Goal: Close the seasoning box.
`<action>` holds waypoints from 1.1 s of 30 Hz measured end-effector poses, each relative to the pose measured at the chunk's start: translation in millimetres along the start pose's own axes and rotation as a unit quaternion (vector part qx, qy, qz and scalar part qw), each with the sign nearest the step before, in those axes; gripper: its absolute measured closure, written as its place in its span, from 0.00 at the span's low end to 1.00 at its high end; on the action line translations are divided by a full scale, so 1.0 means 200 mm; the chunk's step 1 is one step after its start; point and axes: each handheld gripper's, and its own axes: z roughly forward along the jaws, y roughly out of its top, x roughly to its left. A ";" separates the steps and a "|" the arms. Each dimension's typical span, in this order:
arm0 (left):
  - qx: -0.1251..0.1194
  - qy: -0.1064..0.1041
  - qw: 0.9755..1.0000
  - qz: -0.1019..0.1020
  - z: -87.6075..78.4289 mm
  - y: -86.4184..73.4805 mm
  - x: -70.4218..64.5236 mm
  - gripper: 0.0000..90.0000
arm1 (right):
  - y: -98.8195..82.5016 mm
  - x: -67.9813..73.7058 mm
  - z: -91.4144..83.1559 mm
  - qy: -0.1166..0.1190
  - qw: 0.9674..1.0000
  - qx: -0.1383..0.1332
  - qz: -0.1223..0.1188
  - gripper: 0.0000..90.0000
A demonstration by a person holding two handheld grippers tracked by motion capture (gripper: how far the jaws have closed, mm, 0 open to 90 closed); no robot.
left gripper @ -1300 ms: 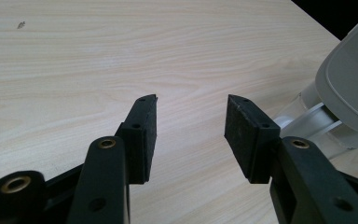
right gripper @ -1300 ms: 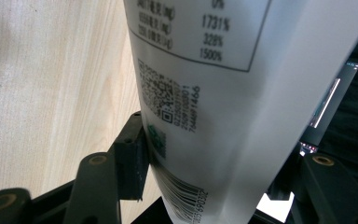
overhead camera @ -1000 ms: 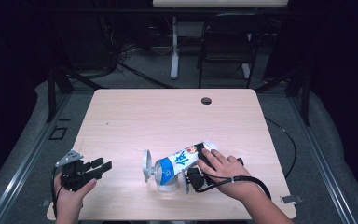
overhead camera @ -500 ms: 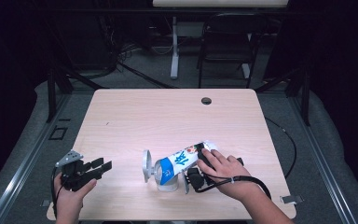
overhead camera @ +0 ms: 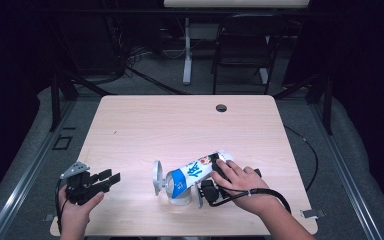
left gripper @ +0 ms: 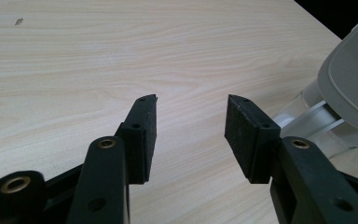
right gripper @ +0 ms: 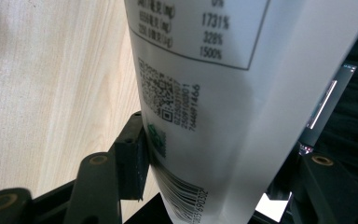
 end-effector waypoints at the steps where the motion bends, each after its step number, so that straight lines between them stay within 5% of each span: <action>1: -0.002 0.001 1.000 -0.001 0.00 0.00 0.00 0.60 | 0.00 0.00 0.00 0.000 1.000 0.000 -0.001 0.50; 33: -0.003 0.002 1.000 -0.004 -0.01 0.00 0.01 0.60 | 0.01 -0.01 -0.01 -0.003 1.000 0.008 -0.014 0.50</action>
